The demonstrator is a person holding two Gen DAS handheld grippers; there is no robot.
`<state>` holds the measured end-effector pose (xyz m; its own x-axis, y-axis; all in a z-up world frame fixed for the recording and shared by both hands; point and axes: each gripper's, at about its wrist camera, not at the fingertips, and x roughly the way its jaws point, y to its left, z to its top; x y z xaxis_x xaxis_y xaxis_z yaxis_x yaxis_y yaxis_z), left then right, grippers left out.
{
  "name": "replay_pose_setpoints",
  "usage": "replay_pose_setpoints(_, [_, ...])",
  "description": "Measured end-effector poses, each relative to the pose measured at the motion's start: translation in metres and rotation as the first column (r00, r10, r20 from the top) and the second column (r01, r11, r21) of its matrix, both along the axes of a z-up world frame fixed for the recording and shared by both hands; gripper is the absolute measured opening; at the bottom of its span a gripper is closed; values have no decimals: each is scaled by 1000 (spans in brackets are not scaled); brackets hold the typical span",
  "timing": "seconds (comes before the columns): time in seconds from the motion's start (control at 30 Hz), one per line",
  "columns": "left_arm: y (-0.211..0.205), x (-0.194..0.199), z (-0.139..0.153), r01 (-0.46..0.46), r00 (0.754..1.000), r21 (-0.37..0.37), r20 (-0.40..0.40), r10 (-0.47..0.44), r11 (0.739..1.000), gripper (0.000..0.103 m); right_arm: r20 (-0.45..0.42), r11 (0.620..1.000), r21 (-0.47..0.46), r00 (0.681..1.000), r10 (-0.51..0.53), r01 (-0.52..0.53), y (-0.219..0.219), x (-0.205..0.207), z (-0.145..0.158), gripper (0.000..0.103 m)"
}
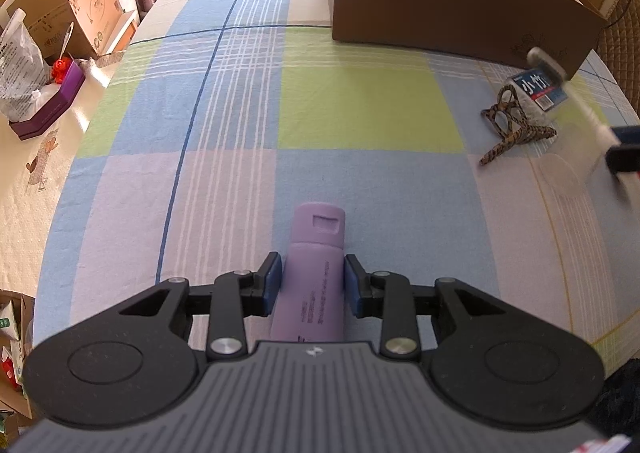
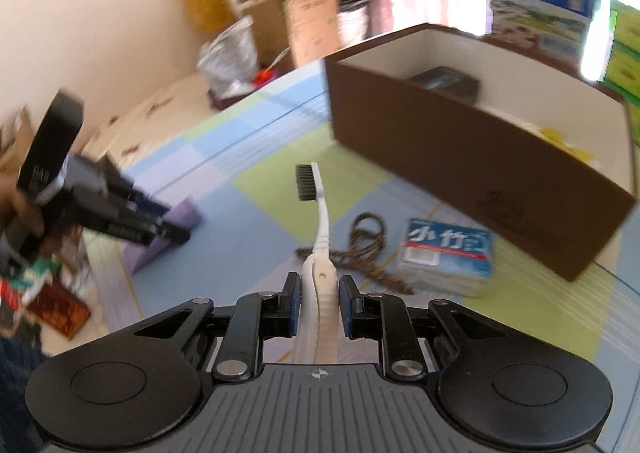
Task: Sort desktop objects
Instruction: 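Carry the lavender tube and white toothbrush over the brown box with both tools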
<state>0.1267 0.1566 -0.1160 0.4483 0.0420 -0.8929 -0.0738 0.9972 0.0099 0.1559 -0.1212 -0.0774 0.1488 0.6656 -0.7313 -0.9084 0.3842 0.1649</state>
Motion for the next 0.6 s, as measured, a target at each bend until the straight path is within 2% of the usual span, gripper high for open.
replay_pose_setpoints(0.17, [-5,7,4,24,1000,-17,14,-23,1000,27,-1,991,35,992,-126,126,-19,13,13,17])
replay_pose_setpoints(0.33, [-11,15,19,56,996,-31,67,-53,998,27,5,973,56,975,-223,222,-38,28,24,17])
replay_pose_setpoints(0.6, [-26,31,52,123,979,-30,167,-116,992,27,17,951,74,953,-303,301,-56,43,34,17])
